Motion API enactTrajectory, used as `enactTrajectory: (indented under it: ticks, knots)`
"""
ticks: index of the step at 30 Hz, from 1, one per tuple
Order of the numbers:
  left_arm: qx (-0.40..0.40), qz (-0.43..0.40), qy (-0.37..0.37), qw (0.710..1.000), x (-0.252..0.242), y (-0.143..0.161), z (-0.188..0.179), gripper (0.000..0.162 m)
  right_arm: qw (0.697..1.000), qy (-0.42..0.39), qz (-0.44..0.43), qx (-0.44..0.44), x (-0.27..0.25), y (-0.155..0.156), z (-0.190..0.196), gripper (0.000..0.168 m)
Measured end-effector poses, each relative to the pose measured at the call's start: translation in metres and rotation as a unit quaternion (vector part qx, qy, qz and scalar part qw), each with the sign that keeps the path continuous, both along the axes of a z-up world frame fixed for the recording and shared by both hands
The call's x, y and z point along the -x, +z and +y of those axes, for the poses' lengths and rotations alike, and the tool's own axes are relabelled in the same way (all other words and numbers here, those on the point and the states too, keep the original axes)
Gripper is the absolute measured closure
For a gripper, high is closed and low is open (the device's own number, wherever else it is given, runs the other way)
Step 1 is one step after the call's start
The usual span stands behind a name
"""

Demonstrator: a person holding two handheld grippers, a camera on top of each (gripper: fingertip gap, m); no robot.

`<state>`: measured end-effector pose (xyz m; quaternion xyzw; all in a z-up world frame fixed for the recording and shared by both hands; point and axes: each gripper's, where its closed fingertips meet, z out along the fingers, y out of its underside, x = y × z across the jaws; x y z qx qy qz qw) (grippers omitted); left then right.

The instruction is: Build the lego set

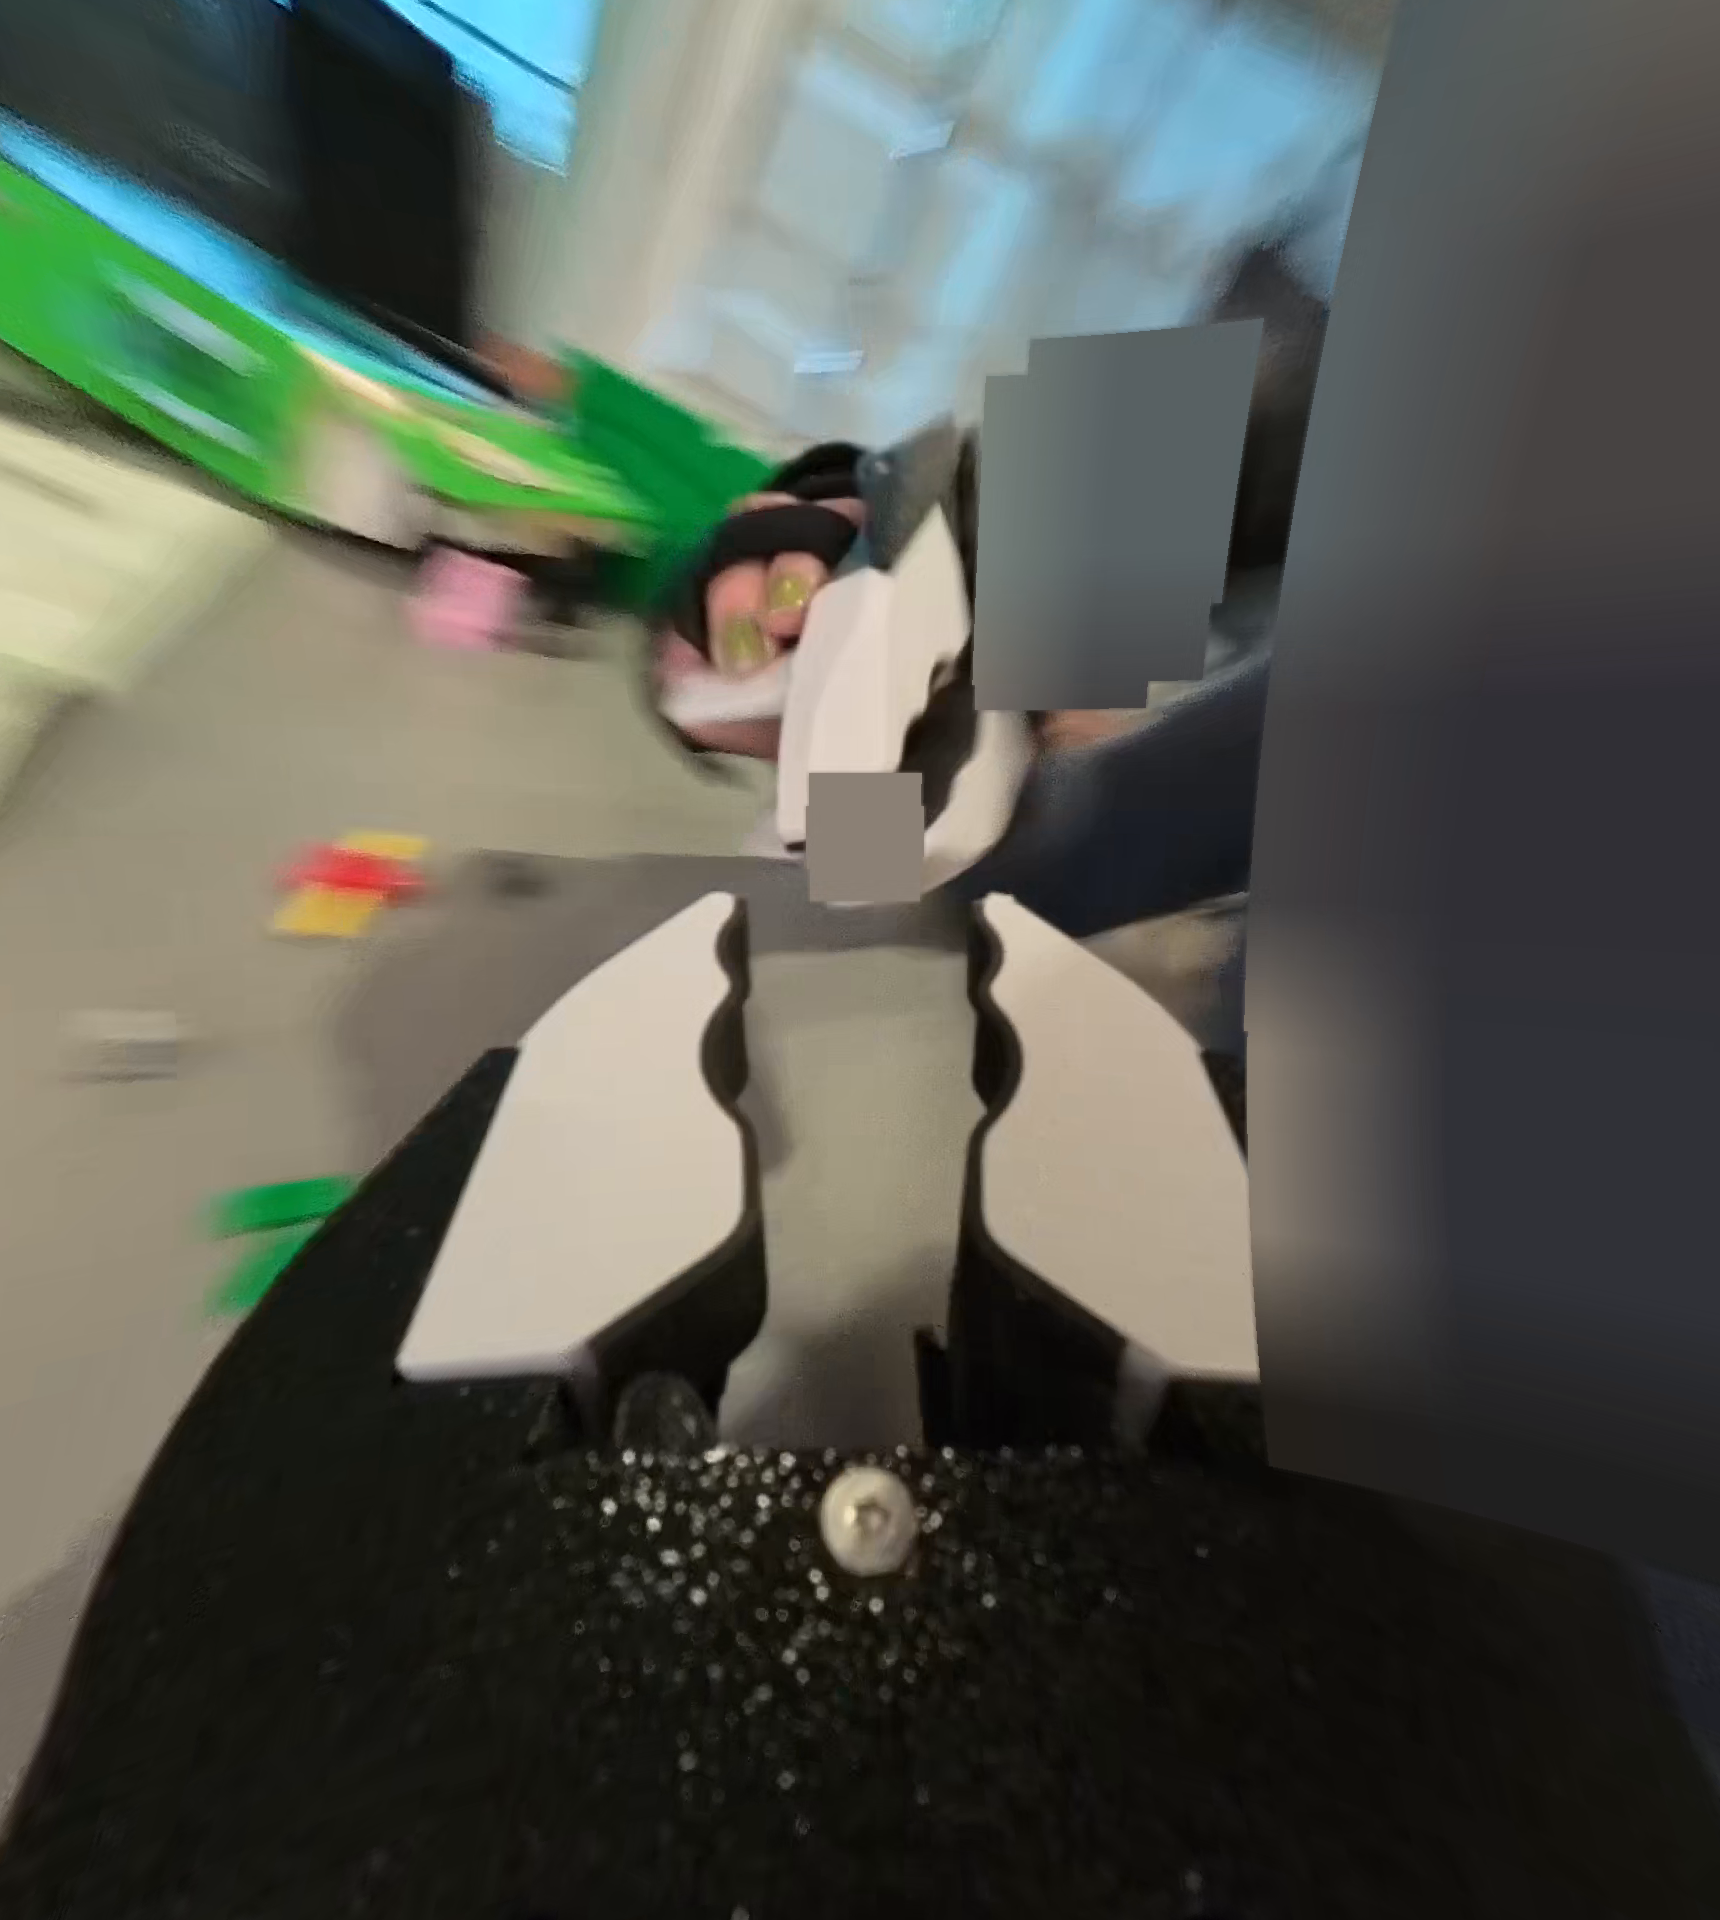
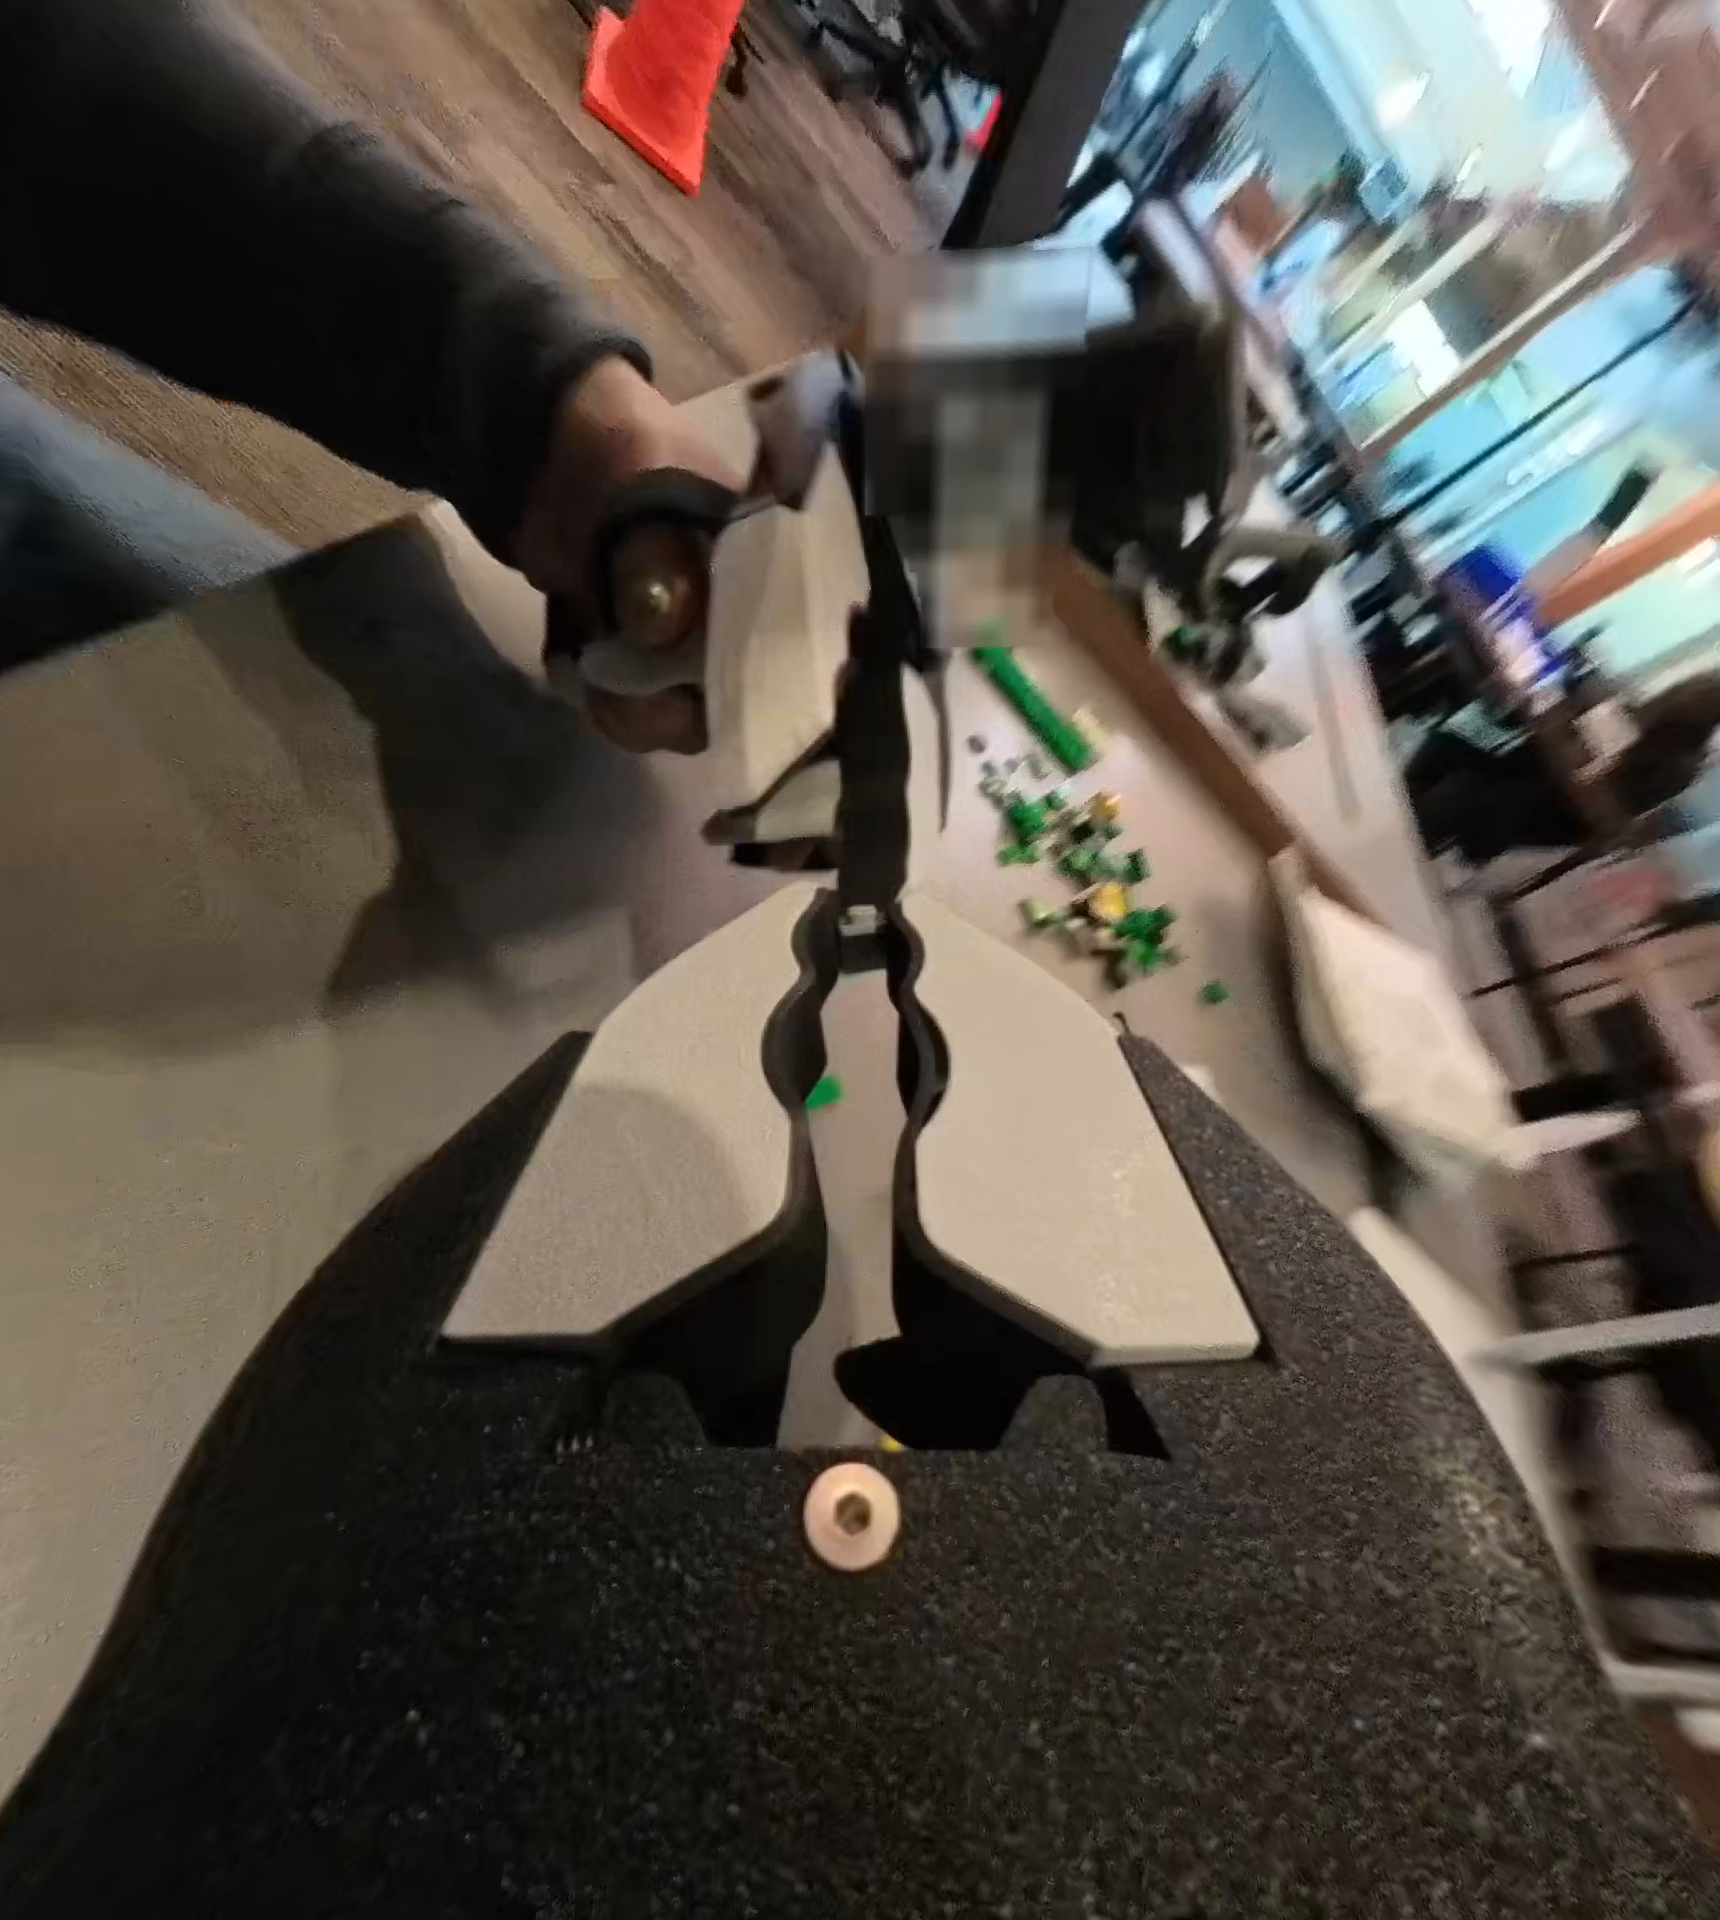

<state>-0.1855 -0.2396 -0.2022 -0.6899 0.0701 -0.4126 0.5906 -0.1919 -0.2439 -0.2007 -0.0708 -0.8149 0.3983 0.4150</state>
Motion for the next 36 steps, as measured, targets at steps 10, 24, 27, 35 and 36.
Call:
enactTrajectory:
  ticks: [10, 24, 27, 35, 36]
  knots:
    - [-0.030, 0.258, 0.106, 0.960, 0.000, -0.016, 0.012, 0.136, 0.933, 0.027, -0.267, 0.240, 0.000, -0.008, -0.003, 0.160]
    - [-0.029, 0.395, 0.191, 0.898, 0.020, -0.036, 0.009, 0.135, 0.912, -0.095, -0.398, -0.022, -0.015, -0.088, 0.018, 0.160]
    - [-0.022, 0.395, 0.186, 0.899, 0.021, -0.038, 0.007, 0.135, 0.910, -0.093, -0.401, -0.055, -0.017, -0.100, 0.017, 0.159]
    - [-0.014, 0.383, 0.182, 0.906, 0.020, -0.040, 0.003, 0.135, 0.912, -0.081, -0.396, -0.066, -0.019, -0.103, 0.016, 0.147]
    - [-0.014, 0.383, 0.182, 0.905, 0.020, -0.040, 0.003, 0.135, 0.911, -0.081, -0.398, -0.067, -0.020, -0.103, 0.017, 0.144]
